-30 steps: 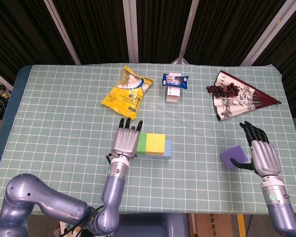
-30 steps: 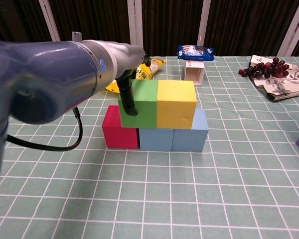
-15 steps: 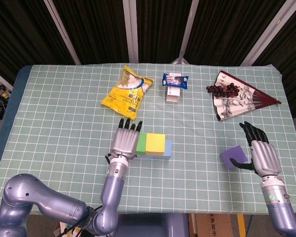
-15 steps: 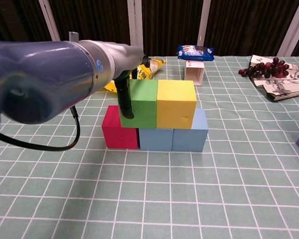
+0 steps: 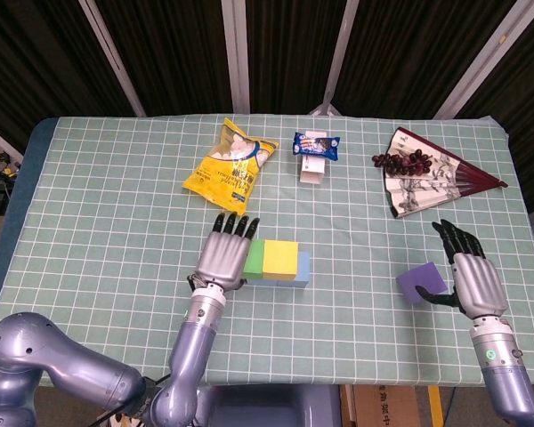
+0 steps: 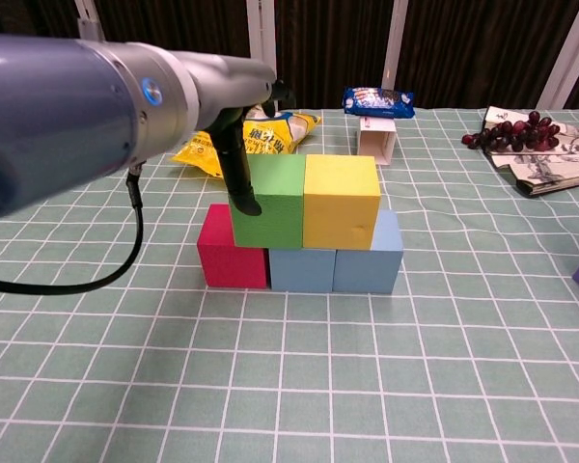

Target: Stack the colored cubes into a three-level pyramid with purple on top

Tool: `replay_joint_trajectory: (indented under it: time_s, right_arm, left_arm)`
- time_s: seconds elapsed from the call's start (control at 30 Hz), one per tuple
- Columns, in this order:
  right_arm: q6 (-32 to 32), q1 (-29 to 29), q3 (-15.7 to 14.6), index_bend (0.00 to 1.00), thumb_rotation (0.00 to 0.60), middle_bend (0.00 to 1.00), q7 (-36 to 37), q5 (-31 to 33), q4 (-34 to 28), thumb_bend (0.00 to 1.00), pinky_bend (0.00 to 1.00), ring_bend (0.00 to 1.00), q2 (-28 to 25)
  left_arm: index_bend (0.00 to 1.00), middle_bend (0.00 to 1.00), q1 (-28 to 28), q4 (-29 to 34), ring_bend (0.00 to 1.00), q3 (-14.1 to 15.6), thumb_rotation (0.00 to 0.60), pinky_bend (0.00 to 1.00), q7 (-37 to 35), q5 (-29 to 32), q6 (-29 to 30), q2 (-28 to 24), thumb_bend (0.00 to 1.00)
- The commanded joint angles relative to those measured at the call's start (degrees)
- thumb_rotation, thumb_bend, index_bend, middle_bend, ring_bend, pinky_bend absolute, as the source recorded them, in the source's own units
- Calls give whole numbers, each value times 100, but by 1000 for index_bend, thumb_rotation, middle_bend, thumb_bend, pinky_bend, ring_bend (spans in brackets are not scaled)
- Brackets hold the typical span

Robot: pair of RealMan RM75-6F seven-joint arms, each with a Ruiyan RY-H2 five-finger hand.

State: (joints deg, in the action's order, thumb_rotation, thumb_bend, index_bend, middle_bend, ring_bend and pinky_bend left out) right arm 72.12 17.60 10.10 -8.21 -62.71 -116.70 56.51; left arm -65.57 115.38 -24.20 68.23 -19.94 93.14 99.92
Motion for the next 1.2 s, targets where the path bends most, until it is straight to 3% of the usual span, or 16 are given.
replay_joint_trajectory:
  time_s: [0.03, 0.23, 0.43, 0.67, 0.8, 1.2]
  right_arm:
    - [11, 7, -8, 0, 600, 0, -63, 17, 55, 204, 0, 0, 22]
    - [-63, 58, -59, 0, 600, 0, -289, 188, 279, 204, 0, 0, 113]
    - [-153, 85, -115, 0, 600, 0, -430, 293, 380, 205, 0, 0, 115]
    - [-435, 133, -248, 0, 600, 0, -535, 434, 282, 205, 0, 0, 21]
    - [-575, 170, -278, 0, 600, 0, -511, 571, 263, 205, 0, 0, 54]
    - [-295, 286, -325, 0, 600, 0, -1014, 773, 823, 205, 0, 0, 981]
  left_arm:
    - [0, 60, 211, 589, 0, -30, 600, 0, -247, -307, 92, -380, 38]
    - [0, 60, 600, 1459, 0, 169, 600, 0, -592, -902, 317, -976, 64]
    - [0, 57, 1116, 1960, 0, 784, 600, 0, -912, -1731, 460, -1613, 65]
    - [0, 57, 1837, 1923, 0, 1833, 600, 0, -1460, -3010, 503, -2156, 65]
    - [0, 57, 2206, 1691, 0, 2198, 600, 0, -1930, -3536, 473, -2276, 65]
    - [0, 57, 2929, 883, 0, 2518, 600, 0, -3065, -4125, 114, -2422, 65]
